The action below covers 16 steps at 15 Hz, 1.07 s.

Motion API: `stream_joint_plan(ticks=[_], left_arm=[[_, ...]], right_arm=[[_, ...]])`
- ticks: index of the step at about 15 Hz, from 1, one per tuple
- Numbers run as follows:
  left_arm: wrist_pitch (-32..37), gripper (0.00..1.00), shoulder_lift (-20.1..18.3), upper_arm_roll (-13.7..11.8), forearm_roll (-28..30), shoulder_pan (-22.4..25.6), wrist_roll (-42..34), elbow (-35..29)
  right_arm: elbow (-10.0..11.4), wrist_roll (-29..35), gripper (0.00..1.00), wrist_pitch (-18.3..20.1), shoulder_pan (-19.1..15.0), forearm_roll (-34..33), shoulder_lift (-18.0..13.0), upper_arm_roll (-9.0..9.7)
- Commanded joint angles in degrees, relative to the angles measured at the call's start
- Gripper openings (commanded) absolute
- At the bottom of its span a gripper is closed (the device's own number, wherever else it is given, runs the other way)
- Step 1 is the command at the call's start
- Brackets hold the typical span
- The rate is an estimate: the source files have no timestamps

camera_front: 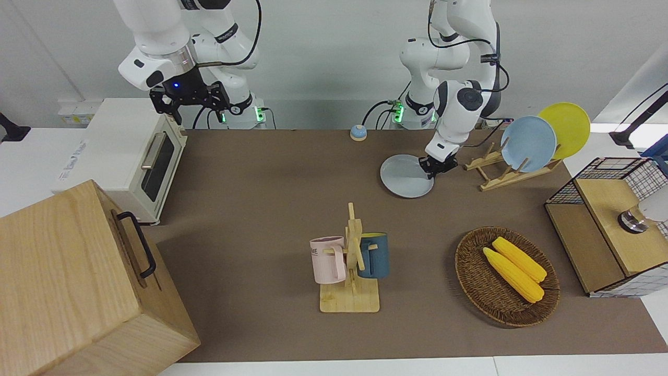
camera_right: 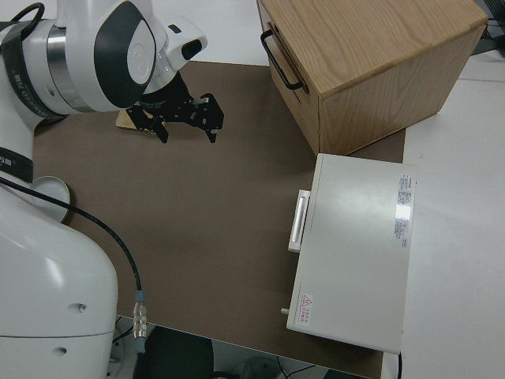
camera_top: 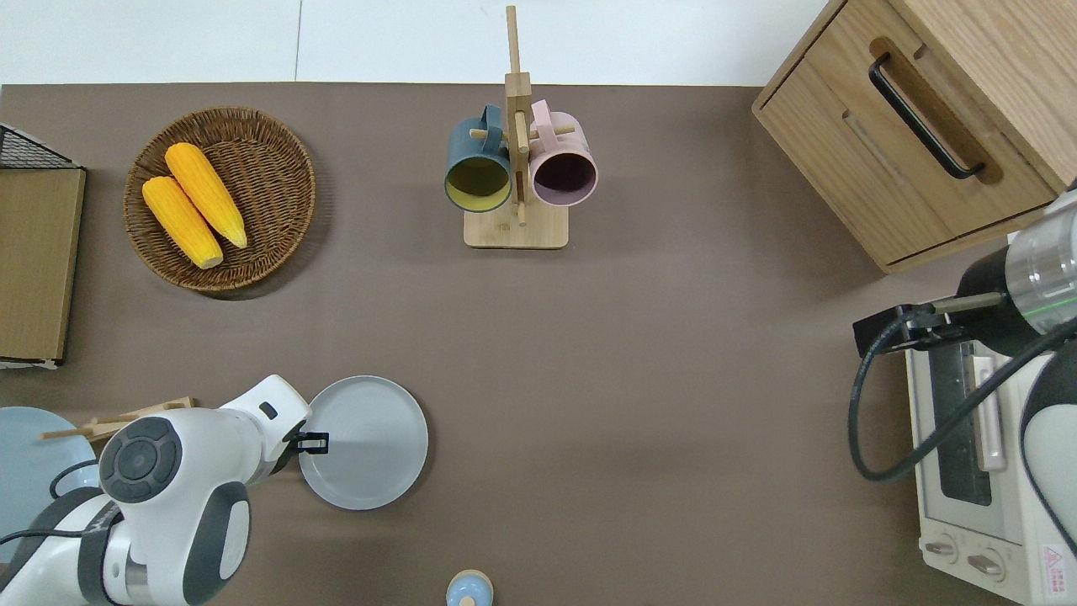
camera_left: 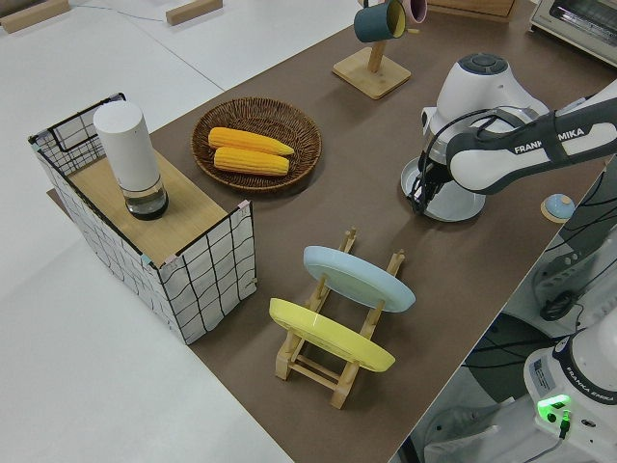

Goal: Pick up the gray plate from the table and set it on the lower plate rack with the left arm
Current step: 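Close the left gripper on the gray plate's rim, then lift the gray plate and carry it toward the wooden plate rack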

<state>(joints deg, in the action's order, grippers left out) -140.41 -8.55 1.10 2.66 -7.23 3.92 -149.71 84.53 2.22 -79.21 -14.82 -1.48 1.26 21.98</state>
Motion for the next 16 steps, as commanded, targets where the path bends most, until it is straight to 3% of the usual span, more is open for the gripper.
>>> stream_joint_plan(ticks=[1, 8, 16], left_arm=[[-1.80, 0.00, 0.64, -0.31, 0.68, -0.68, -0.14, -0.94], [0.22, 0.00, -0.59, -0.84, 0.68, -0.15, -0.31, 0.99], [14.44, 0.00, -1.73, -1.45, 0.68, 0.03, -0.05, 13.02]], right_arm=[[-0.42, 0.68, 0.983, 0.64, -1.35, -0.28, -0.12, 1.22], [-0.34, 0.68, 0.983, 0.64, -1.35, -0.37, -0.12, 1.22], [-0.42, 0.68, 0.983, 0.64, -1.35, -0.37, -0.12, 1.22]])
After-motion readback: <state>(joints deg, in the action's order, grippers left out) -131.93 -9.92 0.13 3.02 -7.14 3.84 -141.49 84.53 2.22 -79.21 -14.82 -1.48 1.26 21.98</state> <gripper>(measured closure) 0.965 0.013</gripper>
